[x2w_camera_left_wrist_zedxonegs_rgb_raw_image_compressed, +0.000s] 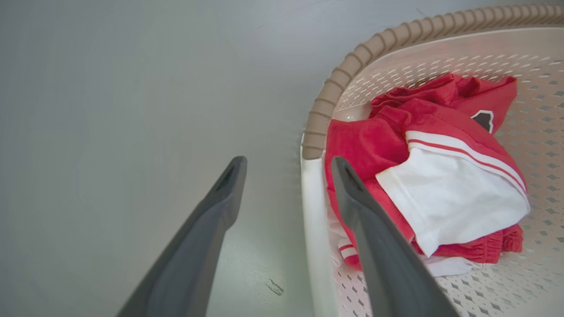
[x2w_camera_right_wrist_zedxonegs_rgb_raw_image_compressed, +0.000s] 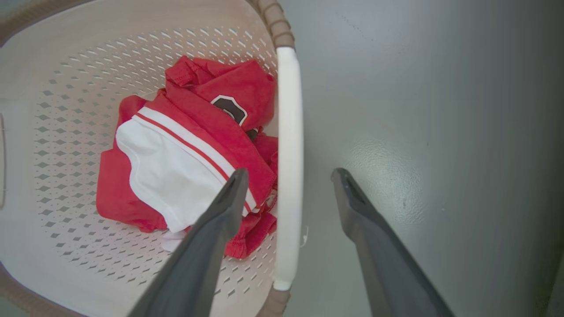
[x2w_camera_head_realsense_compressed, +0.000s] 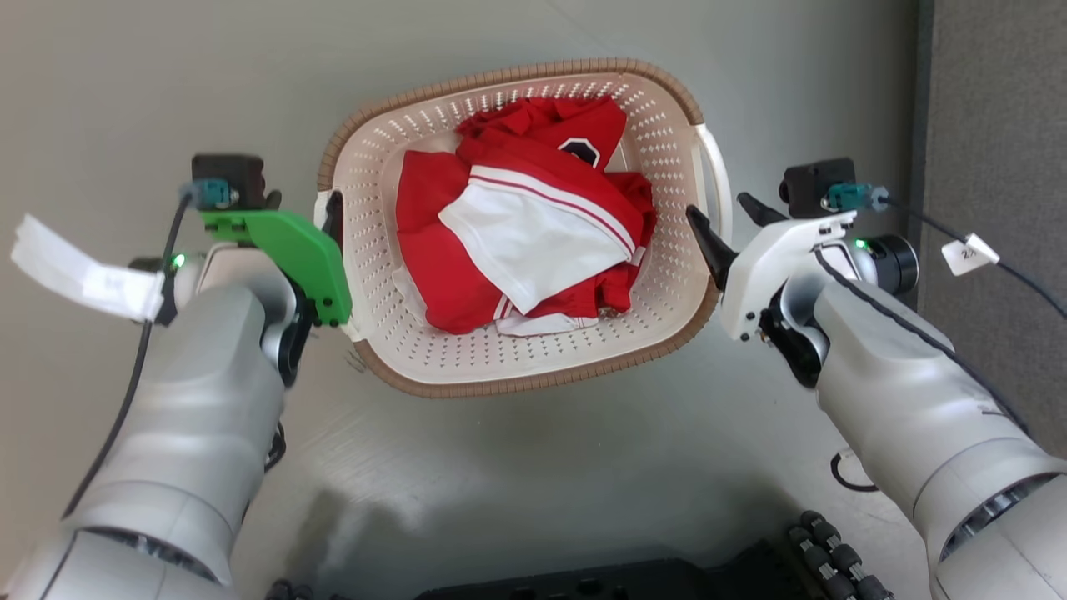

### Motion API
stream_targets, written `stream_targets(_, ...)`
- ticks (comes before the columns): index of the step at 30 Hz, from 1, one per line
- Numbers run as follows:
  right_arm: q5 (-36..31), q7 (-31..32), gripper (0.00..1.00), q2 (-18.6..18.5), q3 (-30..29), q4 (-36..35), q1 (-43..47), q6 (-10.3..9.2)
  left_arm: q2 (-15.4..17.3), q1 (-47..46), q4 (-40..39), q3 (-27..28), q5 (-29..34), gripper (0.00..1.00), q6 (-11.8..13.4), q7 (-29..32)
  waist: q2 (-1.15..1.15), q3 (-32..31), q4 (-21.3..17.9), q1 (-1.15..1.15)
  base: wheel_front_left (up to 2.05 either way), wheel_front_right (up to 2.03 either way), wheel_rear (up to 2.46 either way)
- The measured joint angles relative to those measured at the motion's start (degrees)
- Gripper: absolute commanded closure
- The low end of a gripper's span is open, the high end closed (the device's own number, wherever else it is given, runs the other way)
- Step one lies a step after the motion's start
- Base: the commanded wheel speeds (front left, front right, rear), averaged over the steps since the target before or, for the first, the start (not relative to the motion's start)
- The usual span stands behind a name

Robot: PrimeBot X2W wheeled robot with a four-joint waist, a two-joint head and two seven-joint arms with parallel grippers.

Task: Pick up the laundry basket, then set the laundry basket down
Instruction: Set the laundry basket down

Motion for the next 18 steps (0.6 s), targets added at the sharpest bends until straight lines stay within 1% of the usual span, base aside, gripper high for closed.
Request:
stream_targets(7,0.03,-0.56,0.0,-0.02,0.21,0.1,1.87,0.0,0.0,3.45,0.0,-0.37,-0.15,0.0,0.0,-2.69,0.0,-2.83,0.05,0.0,0.0,0.0,0.0)
stream_targets(18,0.12,-1.57,0.0,-0.01,0.52,-0.29,4.08,0.0,0.0,8.1,-0.31,-0.77,-0.33,0.0,0.09,-4.83,0.0,-9.82,-0.26,0.0,0.0,0.0,0.0)
